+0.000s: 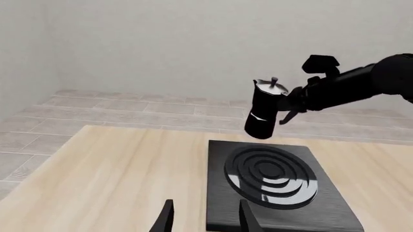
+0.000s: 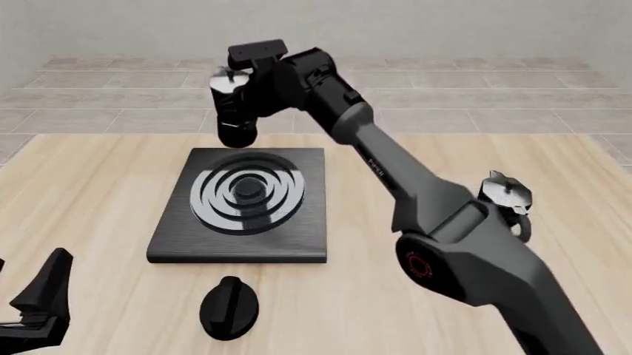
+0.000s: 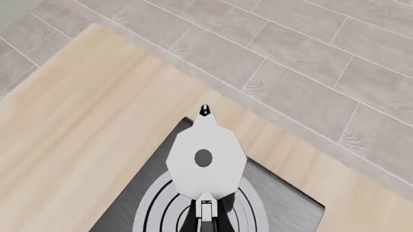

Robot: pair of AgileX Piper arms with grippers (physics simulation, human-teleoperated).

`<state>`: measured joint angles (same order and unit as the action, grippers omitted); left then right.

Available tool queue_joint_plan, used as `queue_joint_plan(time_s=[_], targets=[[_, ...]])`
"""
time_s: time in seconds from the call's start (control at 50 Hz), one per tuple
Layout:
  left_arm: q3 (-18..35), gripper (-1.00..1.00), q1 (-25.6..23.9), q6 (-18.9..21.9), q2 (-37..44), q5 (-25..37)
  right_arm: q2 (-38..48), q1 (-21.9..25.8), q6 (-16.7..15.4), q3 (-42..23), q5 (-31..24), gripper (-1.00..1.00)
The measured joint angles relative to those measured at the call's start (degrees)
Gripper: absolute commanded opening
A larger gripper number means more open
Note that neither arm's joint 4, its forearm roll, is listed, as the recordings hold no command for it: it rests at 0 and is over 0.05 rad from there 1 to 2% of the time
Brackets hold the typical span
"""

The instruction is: Put both moka pots on the stove.

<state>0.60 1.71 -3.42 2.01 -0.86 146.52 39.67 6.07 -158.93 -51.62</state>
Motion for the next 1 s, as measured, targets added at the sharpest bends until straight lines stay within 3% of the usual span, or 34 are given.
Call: queue_joint_plan(time_s=[1.0], targets=[[0.0, 1.0, 0.0, -0.6, 0.8, -0.7, 5.5, -1.1, -1.0, -1.6, -1.0, -1.0]])
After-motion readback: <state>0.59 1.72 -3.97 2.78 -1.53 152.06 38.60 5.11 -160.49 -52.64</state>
